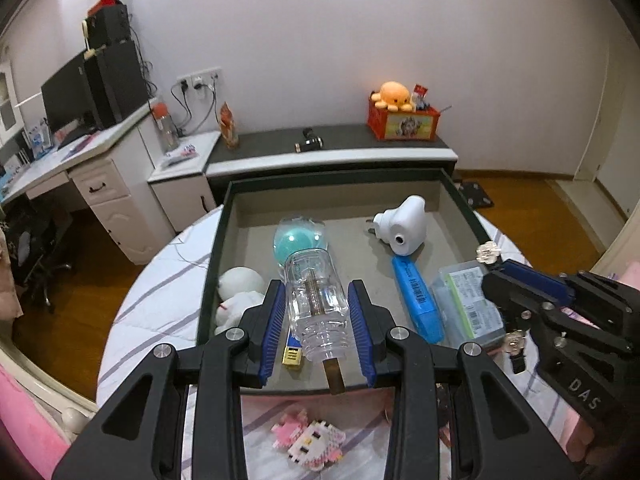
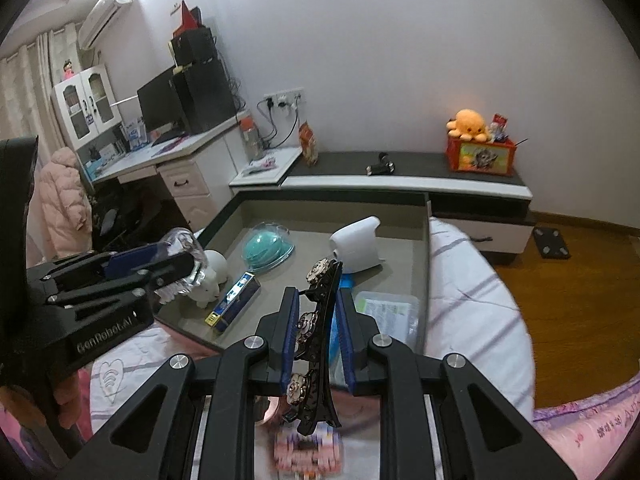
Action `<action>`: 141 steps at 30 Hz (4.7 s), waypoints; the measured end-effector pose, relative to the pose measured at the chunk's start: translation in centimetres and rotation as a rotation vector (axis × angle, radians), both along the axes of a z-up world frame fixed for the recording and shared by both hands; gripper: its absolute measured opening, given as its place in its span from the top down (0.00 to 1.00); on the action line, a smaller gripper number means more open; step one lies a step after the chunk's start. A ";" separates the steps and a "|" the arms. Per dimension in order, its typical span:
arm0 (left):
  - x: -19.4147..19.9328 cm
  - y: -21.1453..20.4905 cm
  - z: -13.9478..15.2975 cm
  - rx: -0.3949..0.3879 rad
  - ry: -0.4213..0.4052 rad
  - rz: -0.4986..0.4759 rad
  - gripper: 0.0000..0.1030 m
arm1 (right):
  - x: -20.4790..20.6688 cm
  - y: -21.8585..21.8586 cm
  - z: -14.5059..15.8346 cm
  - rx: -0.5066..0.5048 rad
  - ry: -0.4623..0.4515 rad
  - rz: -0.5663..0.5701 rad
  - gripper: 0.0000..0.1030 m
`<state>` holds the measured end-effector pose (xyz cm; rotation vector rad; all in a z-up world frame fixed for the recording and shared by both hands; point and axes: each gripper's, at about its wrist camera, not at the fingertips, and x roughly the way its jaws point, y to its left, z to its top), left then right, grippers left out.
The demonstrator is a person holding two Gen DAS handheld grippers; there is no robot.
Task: Organize rigid objects
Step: 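Carry the bottle and hair clip over the pink box and release them inside, then withdraw both tools from the box toward the remaining items, then grasp the pink-and-white block figure with both tools together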
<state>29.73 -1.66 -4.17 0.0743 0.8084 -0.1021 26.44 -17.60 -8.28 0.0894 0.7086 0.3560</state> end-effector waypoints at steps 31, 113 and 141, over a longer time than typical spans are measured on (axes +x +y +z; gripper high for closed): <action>0.9 1.5 -0.5 -0.045 0.015 0.053 0.13 | 2.1 -0.6 -1.4 0.018 0.044 -0.027 0.23; -21.3 4.2 5.7 -0.016 -0.253 0.051 0.00 | -20.7 -1.2 5.9 -0.083 -0.182 -0.201 0.21; -9.8 5.6 -5.5 0.006 0.138 0.113 0.00 | -6.2 1.3 -7.3 -0.261 0.234 -0.129 0.21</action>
